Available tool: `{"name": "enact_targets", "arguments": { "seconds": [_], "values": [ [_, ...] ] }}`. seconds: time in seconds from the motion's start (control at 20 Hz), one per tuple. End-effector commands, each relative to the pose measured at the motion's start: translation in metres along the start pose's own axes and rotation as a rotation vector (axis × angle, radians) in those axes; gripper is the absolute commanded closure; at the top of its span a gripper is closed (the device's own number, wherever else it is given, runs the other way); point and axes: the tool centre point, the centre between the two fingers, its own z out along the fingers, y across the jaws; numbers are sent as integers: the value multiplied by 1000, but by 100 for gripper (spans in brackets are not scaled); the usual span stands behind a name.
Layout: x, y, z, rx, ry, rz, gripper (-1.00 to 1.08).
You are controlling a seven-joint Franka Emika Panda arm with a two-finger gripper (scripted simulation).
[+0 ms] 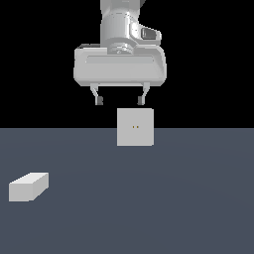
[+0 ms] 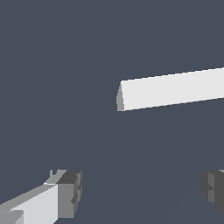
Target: Plug the charger into the wall socket.
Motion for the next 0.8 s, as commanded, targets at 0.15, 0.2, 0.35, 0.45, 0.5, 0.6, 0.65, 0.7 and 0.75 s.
{"name": "enact_targets", "arguments": {
  "seconds": [0.15,0.2,0.35,0.45,0.5,0.6,0.65,0.7,0.75],
  "values": [
    [-20,-26,18,0,13,-20,-92],
    [-25,-32,22,1,17,-24,-92],
    [-42,-52,37,1,28,-40,-92],
    [-53,-66,47,1,35,-50,-92],
    [-58,-72,52,1,39,-55,-92],
    [-68,-84,62,2,46,-64,-92],
    [-72,-89,66,2,49,-68,-92],
    [-76,-95,70,2,52,-72,-92],
    [-80,-99,74,2,54,-75,-92]
  ]
}}
